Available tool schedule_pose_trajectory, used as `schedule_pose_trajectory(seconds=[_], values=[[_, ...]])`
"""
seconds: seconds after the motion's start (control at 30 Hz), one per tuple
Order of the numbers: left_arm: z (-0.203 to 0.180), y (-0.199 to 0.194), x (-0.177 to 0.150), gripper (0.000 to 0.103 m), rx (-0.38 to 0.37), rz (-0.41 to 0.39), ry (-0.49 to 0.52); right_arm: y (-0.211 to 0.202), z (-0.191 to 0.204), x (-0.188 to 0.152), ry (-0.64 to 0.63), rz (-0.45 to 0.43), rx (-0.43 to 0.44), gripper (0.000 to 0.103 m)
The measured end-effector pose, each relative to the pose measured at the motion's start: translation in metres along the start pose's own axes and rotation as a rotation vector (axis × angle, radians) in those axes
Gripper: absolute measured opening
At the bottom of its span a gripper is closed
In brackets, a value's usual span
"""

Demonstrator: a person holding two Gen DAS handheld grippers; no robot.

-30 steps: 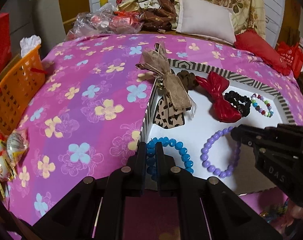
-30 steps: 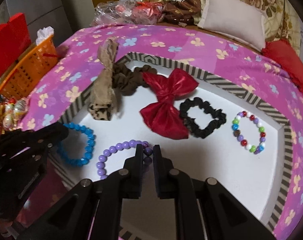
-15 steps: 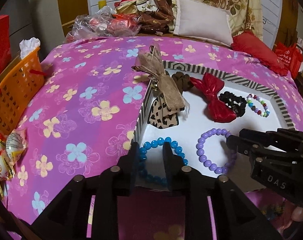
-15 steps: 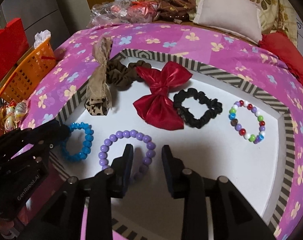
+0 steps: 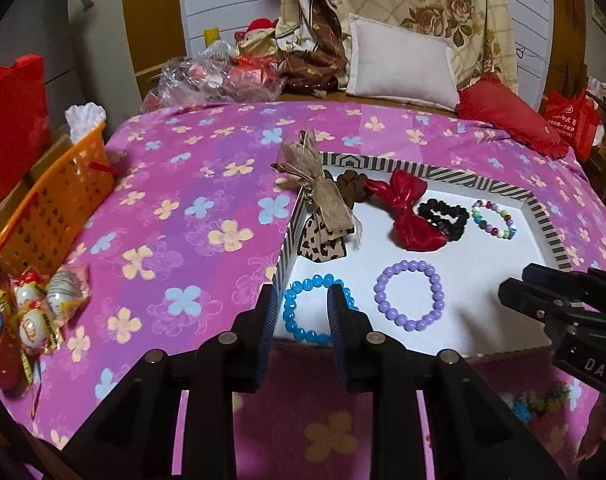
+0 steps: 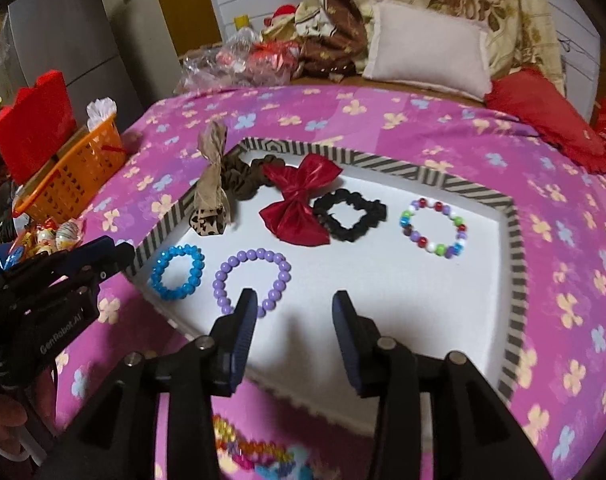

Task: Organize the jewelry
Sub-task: 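Carry both bracelets into the striped box and open both tools to release them, then withdraw both open tools toward the blue claw clip and pastel bracelets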

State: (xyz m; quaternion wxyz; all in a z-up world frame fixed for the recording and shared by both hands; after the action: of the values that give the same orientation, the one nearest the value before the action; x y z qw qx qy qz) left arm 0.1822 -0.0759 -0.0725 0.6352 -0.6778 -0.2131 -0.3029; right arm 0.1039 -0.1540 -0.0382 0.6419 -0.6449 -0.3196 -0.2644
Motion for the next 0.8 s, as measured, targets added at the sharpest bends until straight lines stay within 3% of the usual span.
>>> schedule_pose_trajectory(seconds=[0.37,0.8], values=[[-0.012,-0.049,-0.016,0.026,0.028,-0.060,0.032,-0.059,-0.011,-0.033,0.019,-0.059,-0.028,0.047],[-0.028,-0.077,-0.047,0.026,-0.002,-0.051,0.027,-0.101,-0.022,-0.075,0.008,-0.074,-0.085,0.049]])
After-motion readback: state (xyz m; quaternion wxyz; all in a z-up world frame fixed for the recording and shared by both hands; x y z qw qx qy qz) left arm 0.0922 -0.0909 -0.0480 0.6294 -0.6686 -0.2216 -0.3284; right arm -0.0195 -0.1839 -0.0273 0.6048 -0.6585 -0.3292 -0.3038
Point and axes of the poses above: each gripper's, at about its wrist camera, not at the fingertips, and y roughly the way its jaws point, z to its left, x to its top, the point moved 9 cm from there along y, roughly the way its jaws point, and after that the axes turned 3 degrees about -y, right-handed, at the moved point
